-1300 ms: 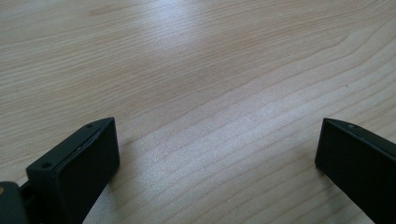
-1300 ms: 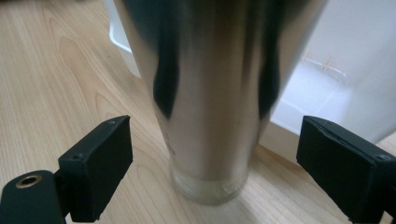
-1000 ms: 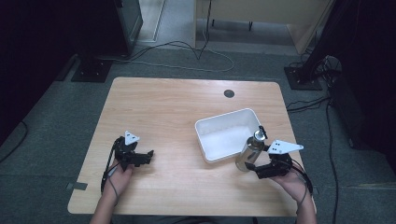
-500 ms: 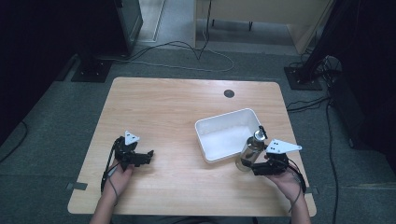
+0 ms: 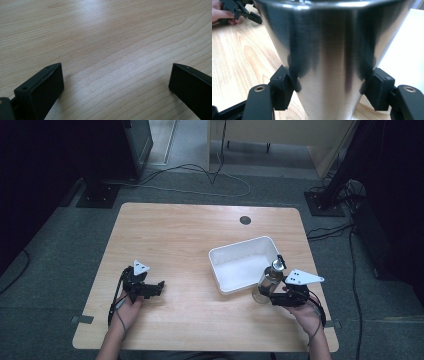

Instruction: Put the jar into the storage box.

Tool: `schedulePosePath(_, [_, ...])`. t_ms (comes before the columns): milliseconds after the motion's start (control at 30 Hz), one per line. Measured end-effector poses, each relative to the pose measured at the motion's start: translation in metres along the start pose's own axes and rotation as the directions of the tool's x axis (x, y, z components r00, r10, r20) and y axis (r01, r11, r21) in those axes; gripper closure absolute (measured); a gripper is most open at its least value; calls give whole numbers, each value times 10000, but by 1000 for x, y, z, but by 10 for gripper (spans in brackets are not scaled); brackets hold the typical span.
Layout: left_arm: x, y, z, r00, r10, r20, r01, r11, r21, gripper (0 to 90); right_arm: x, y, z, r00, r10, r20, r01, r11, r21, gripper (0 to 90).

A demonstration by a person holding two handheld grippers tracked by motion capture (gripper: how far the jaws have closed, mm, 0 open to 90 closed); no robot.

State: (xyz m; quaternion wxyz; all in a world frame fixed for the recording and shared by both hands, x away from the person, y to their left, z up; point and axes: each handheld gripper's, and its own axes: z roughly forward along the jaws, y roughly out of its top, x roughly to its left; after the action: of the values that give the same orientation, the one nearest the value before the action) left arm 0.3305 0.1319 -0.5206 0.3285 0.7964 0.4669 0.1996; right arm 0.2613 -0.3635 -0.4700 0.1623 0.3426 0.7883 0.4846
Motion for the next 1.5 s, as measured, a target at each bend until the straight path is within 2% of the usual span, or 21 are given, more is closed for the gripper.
schedulePosePath(400, [0, 0, 0, 10000, 0, 0, 0, 10000, -1, 0, 3, 3, -3, 9997, -75, 252, 70, 9998, 187, 337])
schedulePosePath(733, [0, 0, 0, 10000, 4, 0, -4, 10000, 0, 0, 4, 9, -14, 9987, -50, 514, 57, 9999, -123, 339])
schedulePosePath(1100, [0, 0, 0, 10000, 4, 1, -4, 10000, 1, 0, 13, 25, -25, 9958, -177, 896, 213, 9990, -394, 340])
schedulePosePath(1233, [0, 0, 0, 10000, 4, -1, -4, 10000, -1, 0, 15, 30, -30, 9959, -145, 888, 210, 9971, -729, 341])
schedulePosePath(1500, [0, 0, 0, 10000, 5, 1, -5, 10000, 1, 0, 22, 41, -36, 9919, -305, 1234, 440, 9932, -1082, 342])
